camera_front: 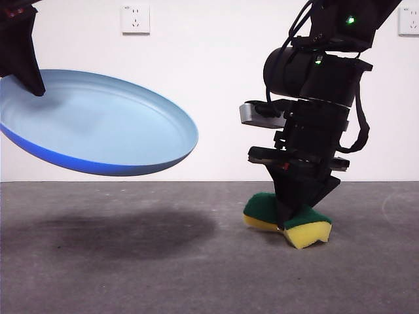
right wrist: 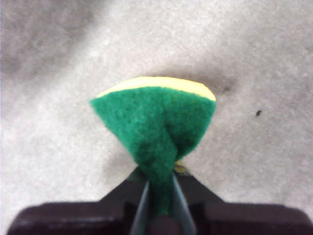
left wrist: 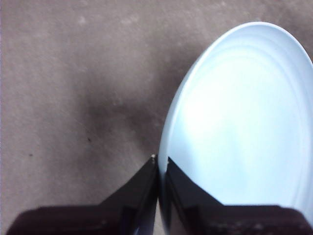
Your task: Pick up the plate,pick up the cloth,clean the plate with the cloth
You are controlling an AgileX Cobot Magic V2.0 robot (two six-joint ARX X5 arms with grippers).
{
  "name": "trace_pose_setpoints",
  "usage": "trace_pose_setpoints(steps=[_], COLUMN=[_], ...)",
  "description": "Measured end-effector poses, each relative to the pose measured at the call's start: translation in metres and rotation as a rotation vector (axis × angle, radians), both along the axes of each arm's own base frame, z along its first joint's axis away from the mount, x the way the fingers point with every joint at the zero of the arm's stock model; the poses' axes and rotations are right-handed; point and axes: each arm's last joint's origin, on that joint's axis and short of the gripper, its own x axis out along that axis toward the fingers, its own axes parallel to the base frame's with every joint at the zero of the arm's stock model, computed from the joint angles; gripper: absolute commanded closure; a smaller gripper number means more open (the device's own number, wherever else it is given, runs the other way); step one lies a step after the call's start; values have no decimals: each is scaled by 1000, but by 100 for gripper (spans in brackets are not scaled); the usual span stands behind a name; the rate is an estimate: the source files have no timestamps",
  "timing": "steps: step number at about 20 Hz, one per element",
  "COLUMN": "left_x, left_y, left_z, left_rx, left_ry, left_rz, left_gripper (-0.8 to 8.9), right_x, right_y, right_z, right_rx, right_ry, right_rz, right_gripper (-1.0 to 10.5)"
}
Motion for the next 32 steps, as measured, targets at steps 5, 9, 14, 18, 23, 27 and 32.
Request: trace_pose_setpoints(steps=[5,9,14,18,23,27,32], left_x=[16,27,20,9,13,19,20], left_y=[-4,-15,-46,-67,-74,-75,-67], left_z=[-10,-26,-23,-20,-8,0,-4], left_rx=[16,22,-67,-85,-109,-106,-77], left_ry=[11,74,62,59,-21,-122,-66], left_rz=[12,-3,-118,-202,-195,-141,-112], left_gripper=[821,821,821,821,821,822,821], right_x=[-24,-57,-64,-59,-62,-88,-95], right_y=[5,8,20,35,58,76,55], right_z=[59,117,130,111,89,83,71], right_rx=[105,261,341,317,359,301,-126], right_ry=[-149,-313,-380,-321,-195,-126,-193], right_rz=[24,35,59,67,154,232,82], right_gripper=[962,963,963,963,962,962,962])
